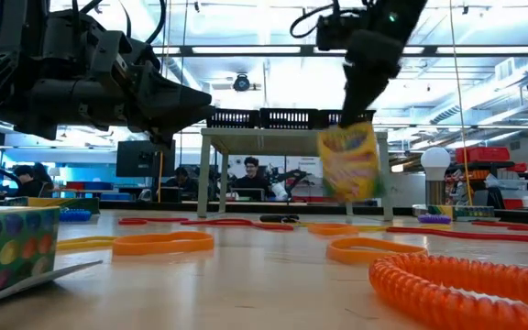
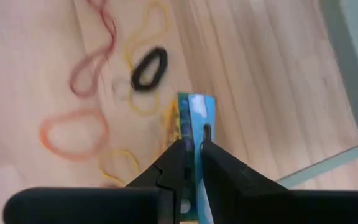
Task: Pick & Place Office Desk Supplies
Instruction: Put the crayon box on the middle bin on the shelf, then put the crayon box on the middle black bin on the shelf
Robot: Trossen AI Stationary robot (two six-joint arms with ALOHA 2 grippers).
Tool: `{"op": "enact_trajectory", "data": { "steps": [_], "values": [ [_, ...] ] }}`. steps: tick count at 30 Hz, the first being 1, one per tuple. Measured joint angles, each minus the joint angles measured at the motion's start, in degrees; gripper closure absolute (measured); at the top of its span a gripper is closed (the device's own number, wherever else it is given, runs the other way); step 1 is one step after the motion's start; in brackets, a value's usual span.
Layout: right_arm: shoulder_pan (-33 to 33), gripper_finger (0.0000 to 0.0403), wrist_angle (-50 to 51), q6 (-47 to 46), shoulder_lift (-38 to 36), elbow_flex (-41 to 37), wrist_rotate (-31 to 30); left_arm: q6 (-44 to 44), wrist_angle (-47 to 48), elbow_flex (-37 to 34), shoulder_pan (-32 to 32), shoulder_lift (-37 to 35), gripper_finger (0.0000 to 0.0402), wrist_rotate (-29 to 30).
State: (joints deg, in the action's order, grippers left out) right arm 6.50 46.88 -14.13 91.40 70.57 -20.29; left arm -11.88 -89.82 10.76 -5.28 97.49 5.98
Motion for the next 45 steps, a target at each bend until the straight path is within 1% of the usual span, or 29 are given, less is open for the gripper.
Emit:
{"op": "enact_trajectory", "data": {
  "steps": [4, 7, 12, 16, 21, 23, 25, 27, 29, 31, 33, 36, 39, 42, 45],
  "values": [
    [0.0, 0.0345, -2.97, 6.31, 0.09, -4.73, -0.85, -0.06, -0.01, 0.0, 0.0, 0.0, 0.0282, 0.0],
    [0.0, 0.0344, -5.81, 7.97, 0.09, -7.28, -1.33, -0.08, -0.02, 0.0, 0.0, 0.0, 0.0282, 0.0],
    [0.0, 0.0344, -7.56, 7.44, 0.09, -9.8, -0.78, -0.04, 0.0, 0.0, 0.0, 0.0, 0.0282, 0.0],
    [0.0, 0.0344, -8.12, 7.02, 0.09, -9.87, -0.52, -0.04, 0.0, 0.0, 0.0, 0.0, 0.0282, 0.0],
    [0.01, 0.0334, -9.91, 3.32, -1.07, -9.84, -0.08, -0.02, 0.02, 0.02, 0.0, 0.0, 0.0282, 0.0],
    [0.19, 0.032, -9.16, 1.54, -2.17, -9.44, 0.53, 0.0, 0.04, 0.02, 0.0, 0.0, 0.0282, 0.0],
    [0.44, 0.0299, -5.74, -0.36, -3.33, -7.33, 0.89, 0.17, 0.13, 0.03, 0.0, 0.0, 0.0282, 0.0],
    [0.44, 0.0273, -0.43, -1.39, -4.31, -3.72, 1.14, 0.36, 0.13, 0.04, 0.0, 0.02, 0.0282, 0.0],
    [0.05, 0.0244, 7.06, -2.0, -4.7, 0.31, 1.94, 0.37, 0.15, 0.04, 0.0, 0.0, 0.0282, 0.0],
    [-1.34, 0.0216, 13.64, -1.98, -4.7, 3.82, 4.62, 0.39, 0.2, 0.04, 0.0, 0.02, 0.0282, -0.02],
    [-3.26, 0.019, 17.66, -1.57, -4.61, 5.5, 8.38, 0.41, 0.23, 0.04, 0.0, 0.02, 0.0282, 0.0],
    [-6.03, 0.0157, 19.7, 1.38, -4.37, 4.69, 12.47, 0.45, 0.26, 0.04, 0.0, 0.02, 0.0282, 0.0],
    [-8.57, 0.0134, 19.71, 4.24, -4.37, 1.99, 13.2, 0.5, 0.44, 0.04, 0.0, 0.02, 0.0282, -0.01],
    [-10.63, 0.0119, 18.24, 5.16, -4.37, -0.7, 13.99, 0.53, 0.46, 0.04, 0.0, 0.02, 0.0282, -0.02],
    [-11.43, 0.0115, 15.1, 7.44, -4.33, -3.32, 14.66, 0.73, 0.46, 0.04, 0.0, 0.02, 0.0282, 0.0]
  ]
}}
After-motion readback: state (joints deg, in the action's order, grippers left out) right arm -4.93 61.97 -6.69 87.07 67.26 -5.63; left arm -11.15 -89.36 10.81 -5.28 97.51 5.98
